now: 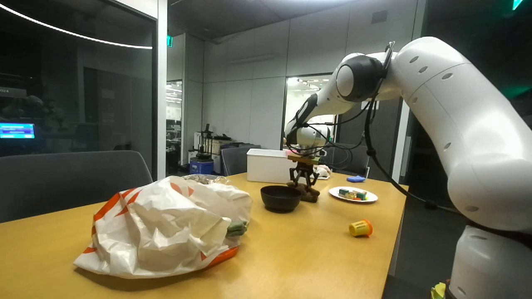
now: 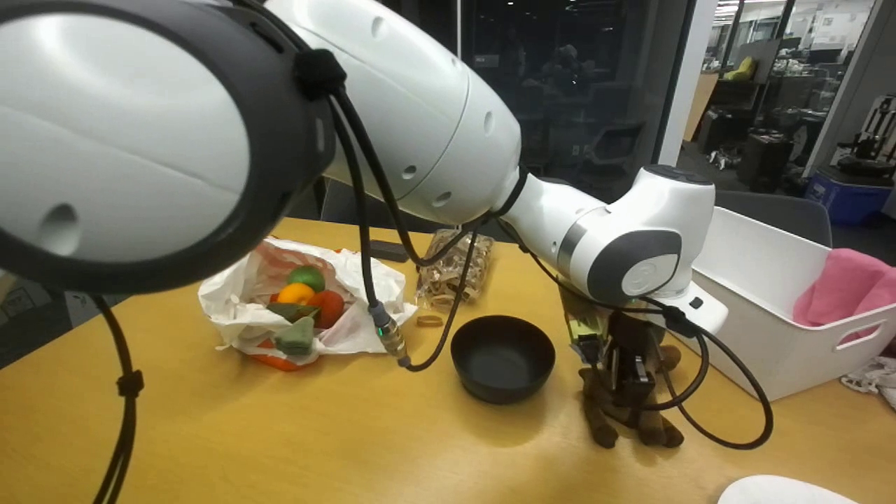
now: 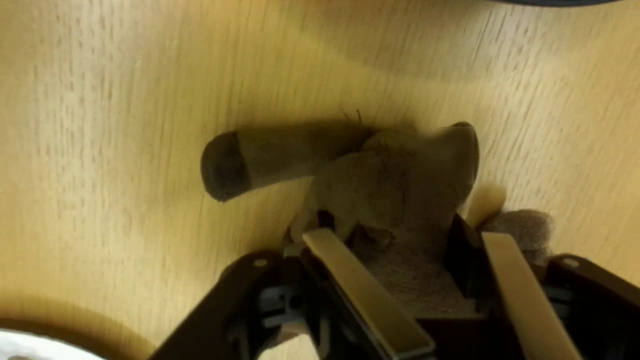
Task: Put the toy vegetable, the contents of the black bowl and the toy moose into the plastic bag
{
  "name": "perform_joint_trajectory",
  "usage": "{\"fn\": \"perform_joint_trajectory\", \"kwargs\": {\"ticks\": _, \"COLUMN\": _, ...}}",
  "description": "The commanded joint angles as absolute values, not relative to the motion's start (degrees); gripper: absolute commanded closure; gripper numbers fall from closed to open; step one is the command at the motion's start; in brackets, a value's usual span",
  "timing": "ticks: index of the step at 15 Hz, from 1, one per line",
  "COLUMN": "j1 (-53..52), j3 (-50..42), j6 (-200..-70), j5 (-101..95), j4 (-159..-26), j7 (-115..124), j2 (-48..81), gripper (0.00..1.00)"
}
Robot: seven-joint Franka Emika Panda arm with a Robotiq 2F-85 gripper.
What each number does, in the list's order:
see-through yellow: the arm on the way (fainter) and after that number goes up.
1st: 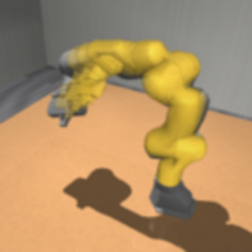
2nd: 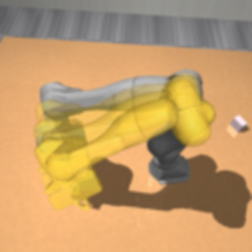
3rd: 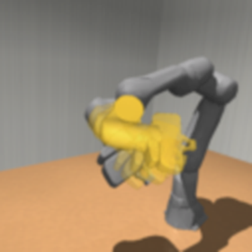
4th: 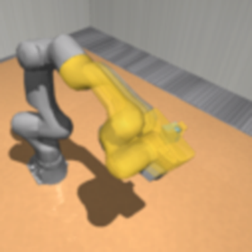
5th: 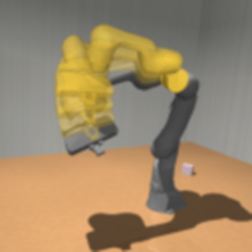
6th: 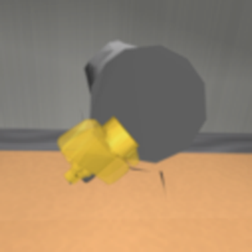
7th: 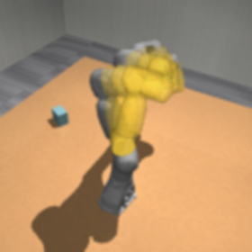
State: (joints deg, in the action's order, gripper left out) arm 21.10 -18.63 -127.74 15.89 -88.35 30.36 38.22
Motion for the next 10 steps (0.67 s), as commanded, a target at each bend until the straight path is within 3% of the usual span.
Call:
{"fn": "perform_joint_trajectory", "kwargs": {"ticks": 1, "j1": 21.69, "j3": -18.81, "j6": -124.76, "j5": 15.67, "j4": -85.99, "j7": 31.62, "j2": 37.41, "gripper": 0.76}}
{"fn": "perform_joint_trajectory", "kwargs": {"ticks": 4, "j1": 21.82, "j3": -19.05, "j6": -123.95, "j5": 15.72, "j4": -85.91, "j7": 32.60, "j2": 36.02, "gripper": 0.97}}
{"fn": "perform_joint_trajectory", "kwargs": {"ticks": 10, "j1": 20.07, "j3": -19.12, "j6": -125.15, "j5": 14.69, "j4": -89.82, "j7": 32.63, "j2": 27.99, "gripper": 0.96}}
